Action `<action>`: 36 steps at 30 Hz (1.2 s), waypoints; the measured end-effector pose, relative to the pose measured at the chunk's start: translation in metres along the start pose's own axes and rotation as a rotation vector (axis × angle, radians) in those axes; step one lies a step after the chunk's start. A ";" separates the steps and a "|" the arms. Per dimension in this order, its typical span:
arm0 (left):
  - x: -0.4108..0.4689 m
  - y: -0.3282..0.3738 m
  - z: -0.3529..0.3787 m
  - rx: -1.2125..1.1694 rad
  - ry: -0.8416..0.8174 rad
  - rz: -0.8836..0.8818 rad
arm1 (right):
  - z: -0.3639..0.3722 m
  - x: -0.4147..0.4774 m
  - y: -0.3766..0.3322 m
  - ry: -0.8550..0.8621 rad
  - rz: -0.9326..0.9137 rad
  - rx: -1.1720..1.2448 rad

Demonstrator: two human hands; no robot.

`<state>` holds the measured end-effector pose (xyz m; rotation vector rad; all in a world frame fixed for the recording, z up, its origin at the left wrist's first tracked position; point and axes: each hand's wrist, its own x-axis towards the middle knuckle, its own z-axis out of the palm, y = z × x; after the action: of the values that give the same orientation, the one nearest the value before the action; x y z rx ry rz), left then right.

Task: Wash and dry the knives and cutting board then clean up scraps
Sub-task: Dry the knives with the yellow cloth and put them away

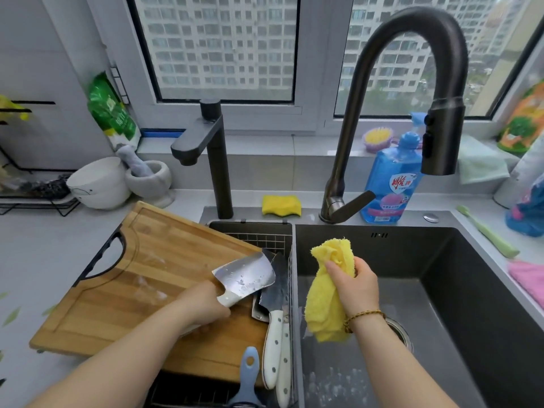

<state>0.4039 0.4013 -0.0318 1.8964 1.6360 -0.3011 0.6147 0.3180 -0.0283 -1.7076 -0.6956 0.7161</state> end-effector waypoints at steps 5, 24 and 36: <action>-0.009 -0.010 -0.023 -0.029 0.196 0.106 | 0.024 0.000 -0.021 0.084 -0.097 0.040; -0.042 0.029 -0.009 0.164 0.271 0.343 | 0.047 -0.013 -0.025 -0.019 -0.796 -0.875; -0.040 0.032 -0.012 0.161 0.254 0.352 | 0.009 0.035 -0.020 0.103 -0.395 -0.673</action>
<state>0.4235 0.3741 0.0087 2.3815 1.4271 -0.0475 0.6280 0.3545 -0.0148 -2.0906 -1.2520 0.1068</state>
